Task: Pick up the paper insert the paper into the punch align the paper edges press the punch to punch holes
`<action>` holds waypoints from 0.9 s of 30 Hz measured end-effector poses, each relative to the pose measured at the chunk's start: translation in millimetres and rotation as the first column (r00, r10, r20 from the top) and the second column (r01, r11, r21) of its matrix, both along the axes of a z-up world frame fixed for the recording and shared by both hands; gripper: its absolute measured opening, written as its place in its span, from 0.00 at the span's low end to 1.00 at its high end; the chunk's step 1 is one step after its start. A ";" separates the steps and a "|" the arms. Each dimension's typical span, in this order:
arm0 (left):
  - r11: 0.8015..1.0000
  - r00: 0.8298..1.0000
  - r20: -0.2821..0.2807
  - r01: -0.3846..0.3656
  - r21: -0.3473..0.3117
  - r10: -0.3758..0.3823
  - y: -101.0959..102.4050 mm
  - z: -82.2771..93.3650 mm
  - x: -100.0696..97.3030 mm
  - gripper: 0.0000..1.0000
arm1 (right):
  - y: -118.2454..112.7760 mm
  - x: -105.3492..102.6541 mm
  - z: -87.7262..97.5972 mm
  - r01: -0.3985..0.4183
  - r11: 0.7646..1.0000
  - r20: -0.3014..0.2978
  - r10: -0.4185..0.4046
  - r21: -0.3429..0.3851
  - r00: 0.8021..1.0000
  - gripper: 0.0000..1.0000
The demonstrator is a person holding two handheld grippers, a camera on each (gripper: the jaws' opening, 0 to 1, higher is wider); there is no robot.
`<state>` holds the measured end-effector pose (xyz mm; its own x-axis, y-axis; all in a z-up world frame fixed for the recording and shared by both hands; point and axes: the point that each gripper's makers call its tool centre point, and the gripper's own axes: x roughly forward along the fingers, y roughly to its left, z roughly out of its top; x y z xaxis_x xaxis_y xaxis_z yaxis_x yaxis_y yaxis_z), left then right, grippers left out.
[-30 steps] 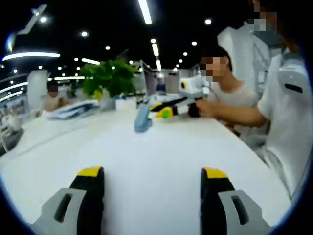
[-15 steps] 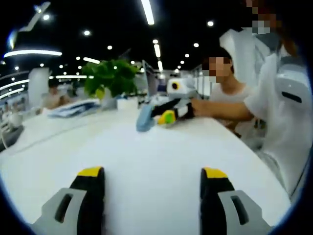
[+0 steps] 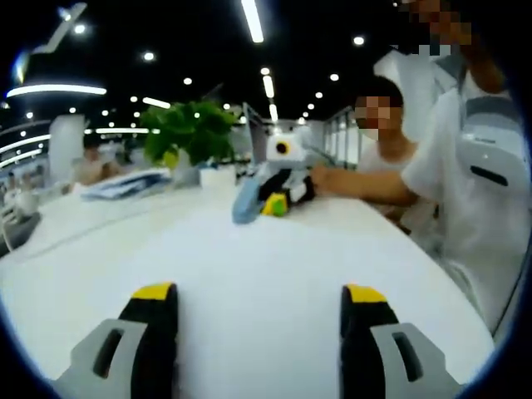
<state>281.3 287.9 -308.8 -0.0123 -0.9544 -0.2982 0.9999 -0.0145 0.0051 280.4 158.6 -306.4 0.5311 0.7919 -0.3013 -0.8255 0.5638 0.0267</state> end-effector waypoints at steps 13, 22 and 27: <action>1.000 1.000 0.000 -0.004 -0.001 0.004 -1.5 0.9 0.2 0.80 | -2.6 -11.3 3.2 -0.036 0.999 0.035 0.036 -0.004 0.999 0.23; 1.000 1.000 0.000 -0.004 -0.002 0.004 -2.2 0.9 0.3 0.80 | 1.6 -14.3 3.2 -0.063 0.998 0.057 0.064 -0.021 0.996 0.23; 1.000 1.000 0.000 -0.004 -0.002 0.004 -2.5 0.9 0.3 0.80 | 4.2 -18.0 3.1 -0.082 0.996 0.059 0.083 -0.022 0.995 0.23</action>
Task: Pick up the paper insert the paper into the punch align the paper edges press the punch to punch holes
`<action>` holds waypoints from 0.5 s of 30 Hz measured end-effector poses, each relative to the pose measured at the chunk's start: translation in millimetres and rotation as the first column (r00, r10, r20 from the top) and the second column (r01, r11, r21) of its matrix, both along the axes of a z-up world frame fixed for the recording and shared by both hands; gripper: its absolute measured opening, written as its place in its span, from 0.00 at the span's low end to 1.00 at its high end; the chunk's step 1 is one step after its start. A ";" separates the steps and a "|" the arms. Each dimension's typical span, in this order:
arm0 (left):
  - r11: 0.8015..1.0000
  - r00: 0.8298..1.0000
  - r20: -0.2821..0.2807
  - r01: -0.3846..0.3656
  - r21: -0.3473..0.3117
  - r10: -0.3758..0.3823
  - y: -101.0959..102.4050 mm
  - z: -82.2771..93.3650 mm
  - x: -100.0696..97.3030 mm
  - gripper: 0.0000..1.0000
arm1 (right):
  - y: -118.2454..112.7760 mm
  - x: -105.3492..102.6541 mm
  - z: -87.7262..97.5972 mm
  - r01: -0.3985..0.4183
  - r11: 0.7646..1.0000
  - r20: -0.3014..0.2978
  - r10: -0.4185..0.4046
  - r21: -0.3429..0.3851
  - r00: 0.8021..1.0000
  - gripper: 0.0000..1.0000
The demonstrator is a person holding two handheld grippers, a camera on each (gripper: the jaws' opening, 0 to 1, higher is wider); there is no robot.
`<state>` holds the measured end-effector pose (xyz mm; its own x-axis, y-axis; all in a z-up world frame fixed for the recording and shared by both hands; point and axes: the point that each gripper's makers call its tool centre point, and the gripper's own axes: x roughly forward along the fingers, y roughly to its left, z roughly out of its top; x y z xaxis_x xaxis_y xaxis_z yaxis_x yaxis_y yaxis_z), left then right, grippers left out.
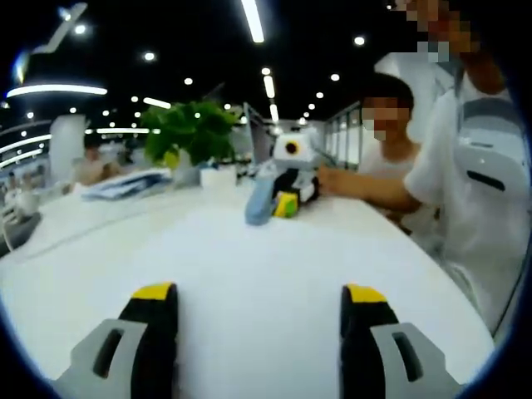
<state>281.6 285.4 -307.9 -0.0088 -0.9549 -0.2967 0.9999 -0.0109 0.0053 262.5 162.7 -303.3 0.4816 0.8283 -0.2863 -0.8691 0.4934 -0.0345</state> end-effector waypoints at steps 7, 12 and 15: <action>1.000 1.000 0.000 -0.001 0.000 0.001 -0.1 -0.2 0.1 0.80 | 1.2 -2.4 -0.7 -0.014 1.000 -0.008 0.014 0.006 1.000 0.23; 1.000 1.000 0.000 -0.001 0.000 0.001 0.0 -0.4 0.6 0.80 | 2.5 -3.2 -1.7 -0.018 1.000 -0.003 0.018 -0.004 1.000 0.23; 1.000 1.000 0.000 -0.001 0.000 0.001 0.0 -0.4 0.4 0.80 | 2.5 -3.1 -1.8 -0.020 1.000 -0.001 0.020 -0.004 1.000 0.23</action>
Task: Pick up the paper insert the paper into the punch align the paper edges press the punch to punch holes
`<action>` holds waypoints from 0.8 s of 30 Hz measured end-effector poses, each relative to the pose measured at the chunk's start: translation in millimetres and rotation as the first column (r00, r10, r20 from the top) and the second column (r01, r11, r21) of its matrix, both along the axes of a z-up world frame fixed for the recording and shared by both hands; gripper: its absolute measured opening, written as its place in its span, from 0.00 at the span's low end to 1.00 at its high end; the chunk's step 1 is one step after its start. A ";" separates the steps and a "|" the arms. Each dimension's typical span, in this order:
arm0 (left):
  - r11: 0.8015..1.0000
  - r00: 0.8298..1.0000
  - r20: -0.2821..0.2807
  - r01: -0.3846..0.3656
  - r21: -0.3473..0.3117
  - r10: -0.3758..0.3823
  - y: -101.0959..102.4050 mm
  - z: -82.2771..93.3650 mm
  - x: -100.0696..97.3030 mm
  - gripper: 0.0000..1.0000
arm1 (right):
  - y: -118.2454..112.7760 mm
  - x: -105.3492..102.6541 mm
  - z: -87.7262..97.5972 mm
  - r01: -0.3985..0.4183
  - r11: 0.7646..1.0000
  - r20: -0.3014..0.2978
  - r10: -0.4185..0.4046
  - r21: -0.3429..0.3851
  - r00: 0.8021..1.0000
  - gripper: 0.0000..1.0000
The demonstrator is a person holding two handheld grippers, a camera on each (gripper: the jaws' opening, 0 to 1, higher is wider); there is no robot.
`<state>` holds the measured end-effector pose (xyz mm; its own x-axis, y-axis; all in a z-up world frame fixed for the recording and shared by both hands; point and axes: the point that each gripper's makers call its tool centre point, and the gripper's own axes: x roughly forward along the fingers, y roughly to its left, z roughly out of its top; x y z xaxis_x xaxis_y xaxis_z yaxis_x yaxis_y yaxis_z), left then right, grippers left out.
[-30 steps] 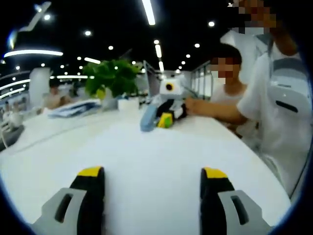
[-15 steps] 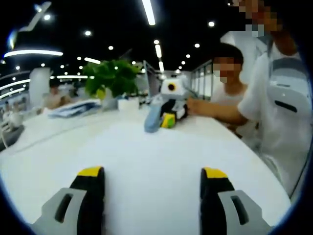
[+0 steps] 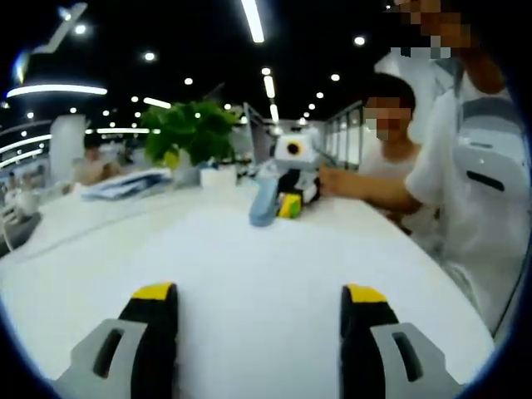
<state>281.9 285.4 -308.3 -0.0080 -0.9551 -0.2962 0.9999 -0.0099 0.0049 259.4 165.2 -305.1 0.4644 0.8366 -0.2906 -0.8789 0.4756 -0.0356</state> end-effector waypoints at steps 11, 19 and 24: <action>1.000 1.000 0.000 -0.001 0.000 0.001 0.0 -0.2 0.1 0.80 | 2.0 -1.0 0.1 -0.007 1.000 0.010 0.007 -0.004 1.000 0.23; 1.000 1.000 0.000 -0.001 0.000 0.001 0.3 -0.1 0.6 0.80 | 3.9 -2.9 -0.5 -0.022 1.000 0.015 0.022 -0.007 1.000 0.23; 1.000 1.000 0.000 -0.001 0.000 0.001 0.5 0.0 1.0 0.80 | 3.6 -2.1 -0.1 -0.027 1.000 0.013 0.027 0.001 1.000 0.23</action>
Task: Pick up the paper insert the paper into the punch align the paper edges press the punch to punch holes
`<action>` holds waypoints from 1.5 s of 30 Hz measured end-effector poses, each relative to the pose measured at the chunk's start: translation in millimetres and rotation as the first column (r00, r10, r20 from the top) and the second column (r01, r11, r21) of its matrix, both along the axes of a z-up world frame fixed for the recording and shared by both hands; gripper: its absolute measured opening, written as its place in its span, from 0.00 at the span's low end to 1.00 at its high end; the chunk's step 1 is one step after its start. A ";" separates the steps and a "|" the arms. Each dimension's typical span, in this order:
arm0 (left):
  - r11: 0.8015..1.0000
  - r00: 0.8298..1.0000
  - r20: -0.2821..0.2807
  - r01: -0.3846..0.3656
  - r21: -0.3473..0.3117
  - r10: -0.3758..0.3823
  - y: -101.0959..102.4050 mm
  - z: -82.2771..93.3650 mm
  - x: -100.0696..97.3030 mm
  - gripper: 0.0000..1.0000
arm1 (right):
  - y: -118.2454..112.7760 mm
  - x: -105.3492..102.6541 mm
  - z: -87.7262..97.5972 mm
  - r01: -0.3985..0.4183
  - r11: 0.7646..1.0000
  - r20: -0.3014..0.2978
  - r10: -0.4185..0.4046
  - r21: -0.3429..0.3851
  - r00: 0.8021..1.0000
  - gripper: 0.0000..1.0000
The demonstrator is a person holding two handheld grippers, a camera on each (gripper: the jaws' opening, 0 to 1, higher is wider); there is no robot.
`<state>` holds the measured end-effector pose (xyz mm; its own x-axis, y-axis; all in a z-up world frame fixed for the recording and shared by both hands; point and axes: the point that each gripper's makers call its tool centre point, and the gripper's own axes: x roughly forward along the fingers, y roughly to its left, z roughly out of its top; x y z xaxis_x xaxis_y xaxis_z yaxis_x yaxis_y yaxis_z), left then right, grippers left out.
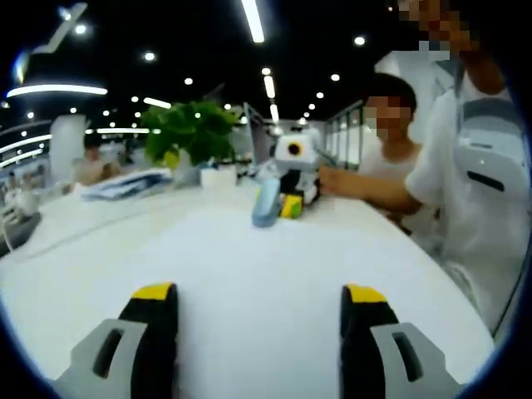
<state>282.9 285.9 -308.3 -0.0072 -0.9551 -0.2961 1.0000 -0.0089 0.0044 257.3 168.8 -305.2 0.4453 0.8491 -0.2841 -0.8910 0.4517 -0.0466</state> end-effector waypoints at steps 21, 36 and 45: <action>1.000 1.000 0.000 -0.001 0.000 0.001 -0.3 0.2 -0.2 0.80 | -0.1 2.2 -0.3 0.007 1.000 0.015 -0.007 -0.012 1.000 0.23; 1.000 1.000 0.000 -0.001 -0.002 0.001 -0.2 0.5 0.4 0.80 | -6.1 9.7 -1.9 0.059 0.998 -0.006 -0.060 -0.013 0.998 0.31; 1.000 1.000 -0.002 -0.019 0.008 0.019 3.0 0.7 3.4 0.81 | -14.7 7.4 1.6 0.124 0.992 0.002 -0.124 0.001 0.992 0.31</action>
